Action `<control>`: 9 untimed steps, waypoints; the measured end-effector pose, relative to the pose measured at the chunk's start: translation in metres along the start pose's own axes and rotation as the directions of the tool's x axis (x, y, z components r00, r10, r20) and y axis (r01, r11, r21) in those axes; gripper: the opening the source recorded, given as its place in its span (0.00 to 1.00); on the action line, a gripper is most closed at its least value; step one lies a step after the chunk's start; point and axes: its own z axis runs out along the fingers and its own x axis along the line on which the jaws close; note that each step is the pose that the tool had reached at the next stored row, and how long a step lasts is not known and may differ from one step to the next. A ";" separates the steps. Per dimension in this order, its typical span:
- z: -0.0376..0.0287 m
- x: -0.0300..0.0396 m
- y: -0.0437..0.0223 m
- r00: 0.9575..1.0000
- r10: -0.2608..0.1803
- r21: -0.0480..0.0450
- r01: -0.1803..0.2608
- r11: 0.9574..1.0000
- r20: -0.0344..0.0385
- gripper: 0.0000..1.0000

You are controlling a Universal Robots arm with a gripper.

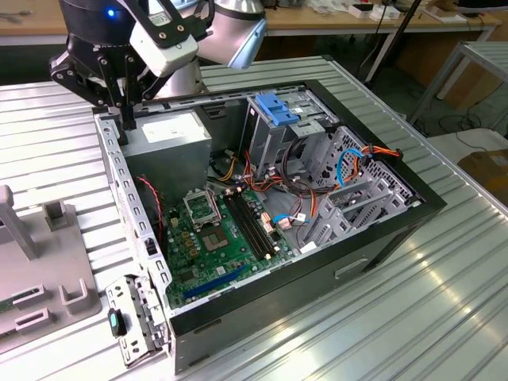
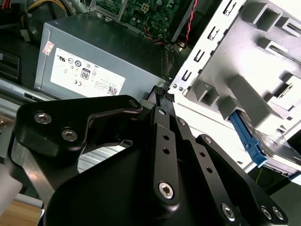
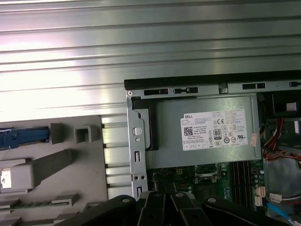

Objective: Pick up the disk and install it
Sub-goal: 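Reach for the disk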

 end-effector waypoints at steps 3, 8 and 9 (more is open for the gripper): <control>0.0000 0.0011 -0.0001 1.000 0.000 0.000 0.000 1.000 0.000 0.11; -0.0001 0.0019 -0.0002 1.000 0.000 0.000 0.000 1.000 0.000 0.11; -0.0001 0.0020 -0.0002 1.000 0.000 0.000 0.000 1.000 0.000 0.11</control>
